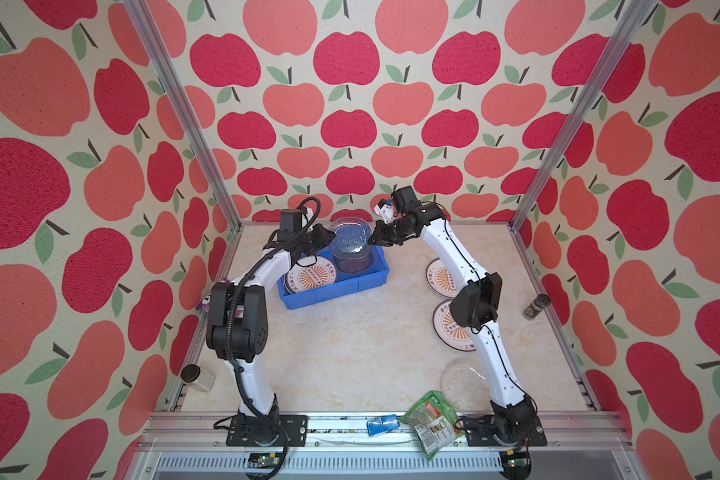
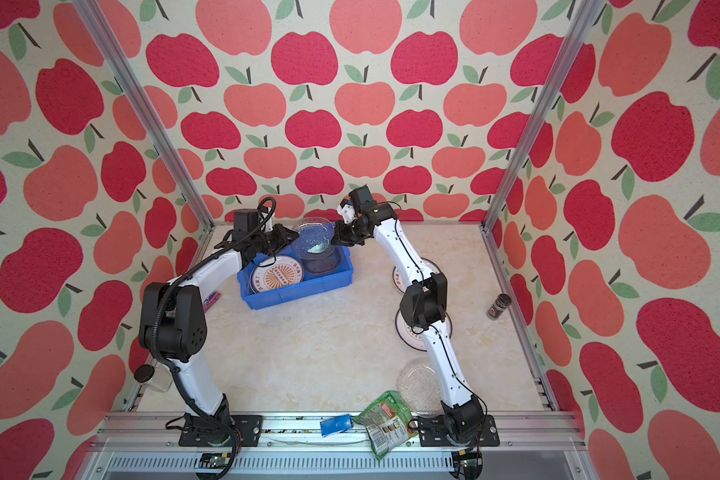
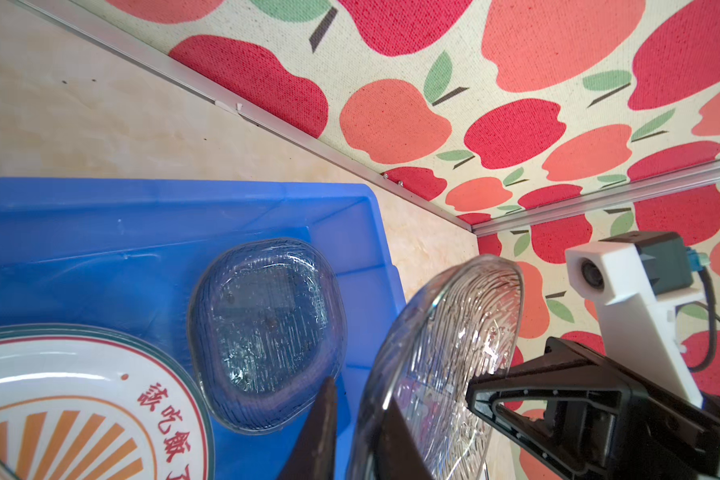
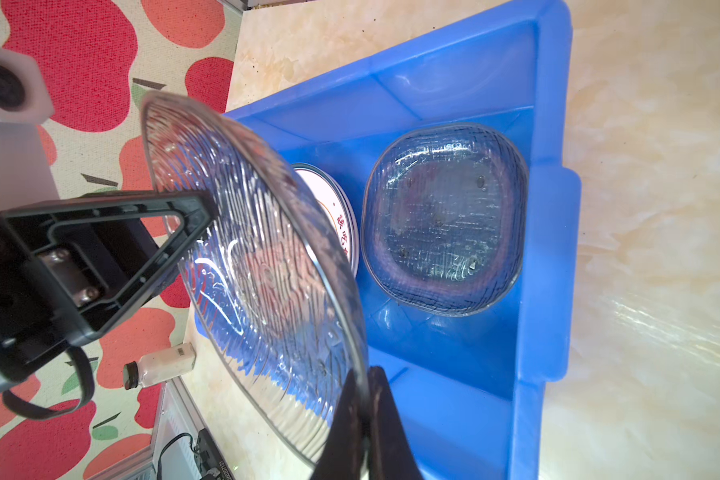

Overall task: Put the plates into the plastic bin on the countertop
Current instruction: 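Lower the glass dish into the bin and open the right gripper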

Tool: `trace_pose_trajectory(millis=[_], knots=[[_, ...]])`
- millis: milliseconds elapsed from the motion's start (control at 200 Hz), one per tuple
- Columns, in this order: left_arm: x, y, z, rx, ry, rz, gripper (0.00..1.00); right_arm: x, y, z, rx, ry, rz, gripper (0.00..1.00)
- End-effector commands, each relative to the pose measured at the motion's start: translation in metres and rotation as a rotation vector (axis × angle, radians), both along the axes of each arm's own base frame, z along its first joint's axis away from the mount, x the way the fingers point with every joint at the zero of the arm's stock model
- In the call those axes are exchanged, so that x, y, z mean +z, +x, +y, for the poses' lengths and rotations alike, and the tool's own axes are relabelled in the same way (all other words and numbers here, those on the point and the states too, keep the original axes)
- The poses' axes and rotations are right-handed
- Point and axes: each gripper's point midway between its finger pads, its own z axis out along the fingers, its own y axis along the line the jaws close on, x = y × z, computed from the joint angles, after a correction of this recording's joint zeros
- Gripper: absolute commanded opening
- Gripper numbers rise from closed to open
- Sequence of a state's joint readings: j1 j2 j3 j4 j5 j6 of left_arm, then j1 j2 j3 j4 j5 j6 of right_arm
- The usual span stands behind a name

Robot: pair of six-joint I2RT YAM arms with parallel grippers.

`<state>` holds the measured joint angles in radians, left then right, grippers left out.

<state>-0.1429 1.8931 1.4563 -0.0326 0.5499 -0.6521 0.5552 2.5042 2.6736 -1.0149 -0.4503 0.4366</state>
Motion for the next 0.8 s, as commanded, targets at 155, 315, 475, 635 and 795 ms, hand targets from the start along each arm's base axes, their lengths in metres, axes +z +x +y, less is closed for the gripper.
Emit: trace_pose_trajectory(millis=[155, 315, 475, 635, 795], knots=[[-0.019, 0.014, -0.009, 0.021, 0.06, 0.074, 0.0, 0.027, 0.0, -0.023, -0.046, -0.013, -0.022, 0.47], [-0.032, 0.012, -0.012, 0.048, 0.118, 0.108, 0.0, 0.033, 0.01, -0.064, -0.147, -0.063, -0.04, 0.51], [-0.052, 0.013, -0.014, 0.082, 0.164, 0.166, 0.0, 0.045, 0.011, -0.086, -0.196, -0.046, -0.08, 0.51], [-0.07, 0.009, -0.009, 0.119, 0.215, 0.217, 0.0, 0.048, 0.004, -0.09, -0.193, -0.042, -0.079, 0.51], [-0.079, 0.012, -0.005, 0.134, 0.236, 0.228, 0.0, 0.047, 0.001, -0.093, -0.192, -0.033, -0.074, 0.51]])
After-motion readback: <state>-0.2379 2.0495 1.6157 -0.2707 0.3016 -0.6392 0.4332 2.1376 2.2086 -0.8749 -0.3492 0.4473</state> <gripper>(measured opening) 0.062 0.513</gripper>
